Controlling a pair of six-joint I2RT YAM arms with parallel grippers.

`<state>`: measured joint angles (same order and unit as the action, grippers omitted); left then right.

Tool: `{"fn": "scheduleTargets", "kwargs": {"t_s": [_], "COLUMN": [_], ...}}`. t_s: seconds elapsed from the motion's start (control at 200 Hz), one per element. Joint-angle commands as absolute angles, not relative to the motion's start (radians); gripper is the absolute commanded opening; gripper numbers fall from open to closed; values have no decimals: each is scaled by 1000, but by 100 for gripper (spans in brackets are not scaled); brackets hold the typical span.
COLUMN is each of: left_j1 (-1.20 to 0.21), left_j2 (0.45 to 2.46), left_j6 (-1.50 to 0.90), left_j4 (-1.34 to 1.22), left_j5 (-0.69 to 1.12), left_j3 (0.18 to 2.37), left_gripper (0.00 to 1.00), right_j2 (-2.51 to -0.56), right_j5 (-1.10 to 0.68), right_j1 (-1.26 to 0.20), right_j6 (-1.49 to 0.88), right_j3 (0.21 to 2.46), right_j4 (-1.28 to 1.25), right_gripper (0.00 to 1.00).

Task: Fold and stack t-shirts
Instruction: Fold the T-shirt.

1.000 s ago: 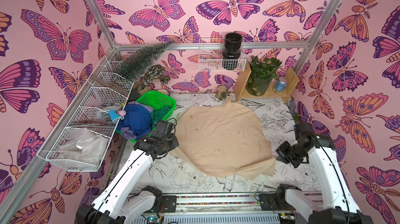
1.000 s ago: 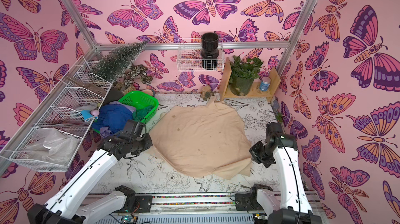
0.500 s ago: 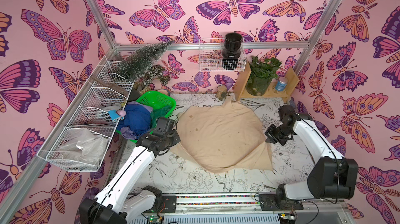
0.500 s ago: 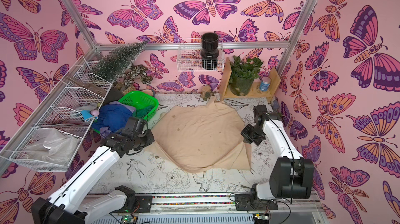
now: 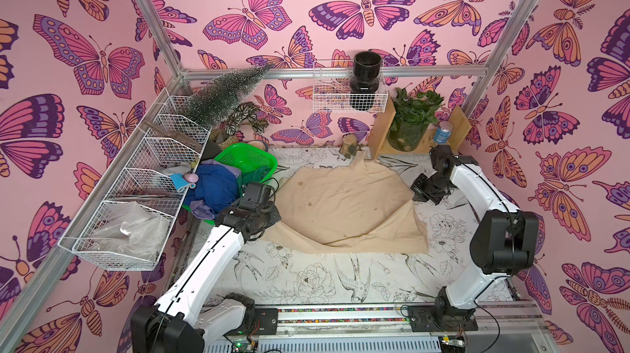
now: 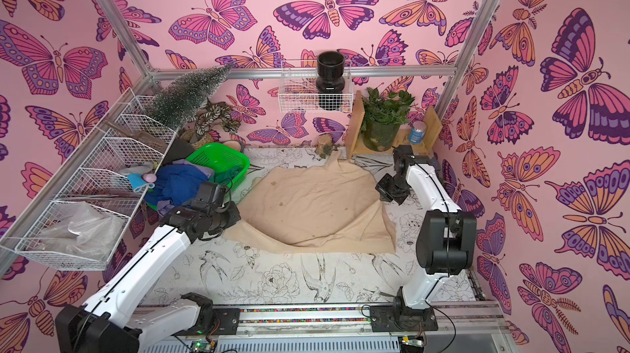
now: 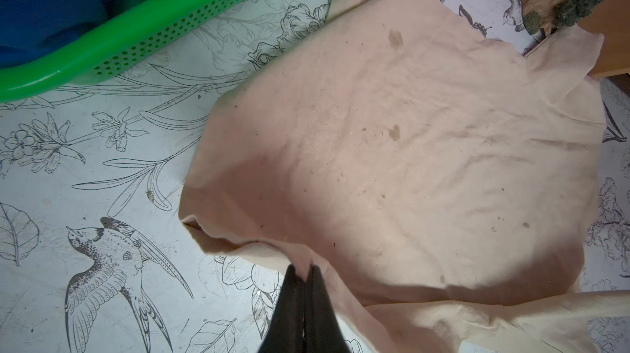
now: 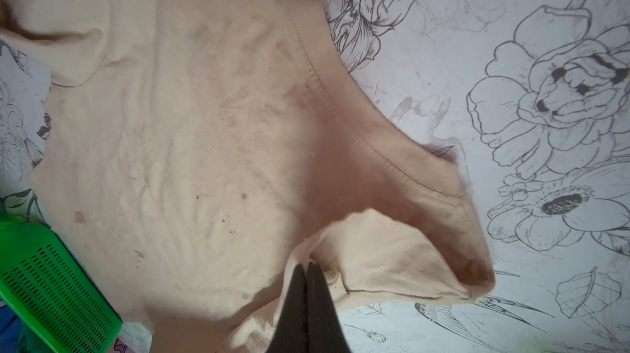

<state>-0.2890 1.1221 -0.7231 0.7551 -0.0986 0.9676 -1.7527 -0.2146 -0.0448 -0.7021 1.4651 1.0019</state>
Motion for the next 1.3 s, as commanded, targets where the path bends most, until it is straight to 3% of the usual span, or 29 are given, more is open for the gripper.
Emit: {"fn": "scheduleTargets", "kwargs": {"t_s": [0.0,0.386,0.491,0.601,1.041,1.292], "left_j1": [-266,-253,-252,-253,-164,-113], "left_j2": [1132,1160,1175,1186,1262,1481], "left_j6": [-686,-689,-686,-685,-641,-608], "left_j4": [747,739,735,734,730,655], "left_j5": [-115,-62,-54,-64,-202,-144], "left_j3": [997,999,997,994,986,1003], "left_gripper": [0,0,0,0,0,0], "right_j2": [-1797,-1931,-1917,-1842,-1577,-1475], "right_j5": [-185,-104,-131,-151,-122,-132], "right_j1": [-58,-60,-61,-72,-88,-87], "right_j6": [-674,-635,-651,-658,-620,-619], "right_j3": [1490,1651,1674,1613,1376,1298], "right_j4": [1006,1005,1011,974,950,948], "right_gripper": [0,0,24,36,33,32]}}
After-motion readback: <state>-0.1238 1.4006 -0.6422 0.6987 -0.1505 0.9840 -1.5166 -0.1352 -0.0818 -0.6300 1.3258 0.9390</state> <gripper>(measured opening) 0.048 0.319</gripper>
